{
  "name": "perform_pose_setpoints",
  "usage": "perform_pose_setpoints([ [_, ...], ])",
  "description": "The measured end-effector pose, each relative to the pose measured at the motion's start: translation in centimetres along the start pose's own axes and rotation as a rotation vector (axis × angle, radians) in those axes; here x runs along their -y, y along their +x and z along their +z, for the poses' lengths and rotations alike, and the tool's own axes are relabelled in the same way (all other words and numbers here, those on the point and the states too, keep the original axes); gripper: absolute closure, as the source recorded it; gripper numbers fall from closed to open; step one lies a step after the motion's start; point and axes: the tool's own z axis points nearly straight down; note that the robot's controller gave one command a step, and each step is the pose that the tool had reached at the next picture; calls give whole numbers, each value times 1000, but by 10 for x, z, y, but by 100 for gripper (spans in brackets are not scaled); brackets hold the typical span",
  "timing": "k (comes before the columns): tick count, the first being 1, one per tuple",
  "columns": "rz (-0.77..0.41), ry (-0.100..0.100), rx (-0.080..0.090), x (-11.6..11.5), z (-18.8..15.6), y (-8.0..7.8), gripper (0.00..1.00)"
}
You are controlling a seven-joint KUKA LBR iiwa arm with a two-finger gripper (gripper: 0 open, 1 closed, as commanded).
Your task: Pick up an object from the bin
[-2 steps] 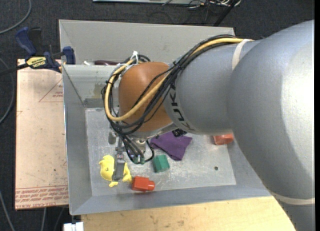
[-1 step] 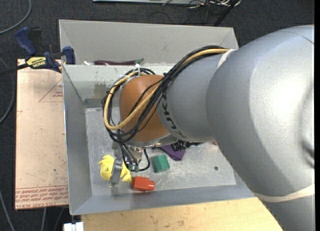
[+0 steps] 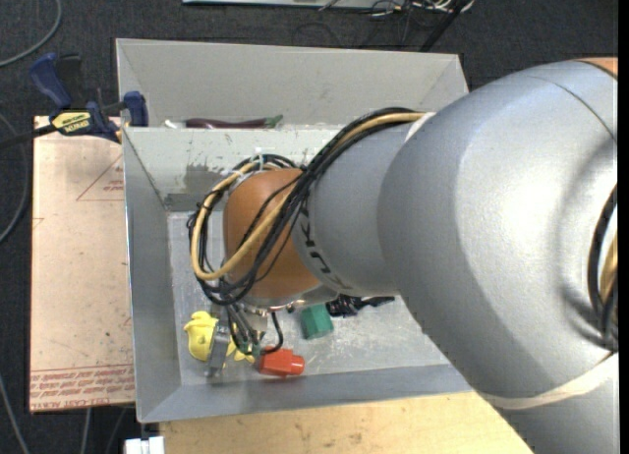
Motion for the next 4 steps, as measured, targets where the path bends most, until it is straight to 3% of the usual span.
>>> perform_pose_setpoints([
  [4,1,0,-1,0,-25,0,100],
])
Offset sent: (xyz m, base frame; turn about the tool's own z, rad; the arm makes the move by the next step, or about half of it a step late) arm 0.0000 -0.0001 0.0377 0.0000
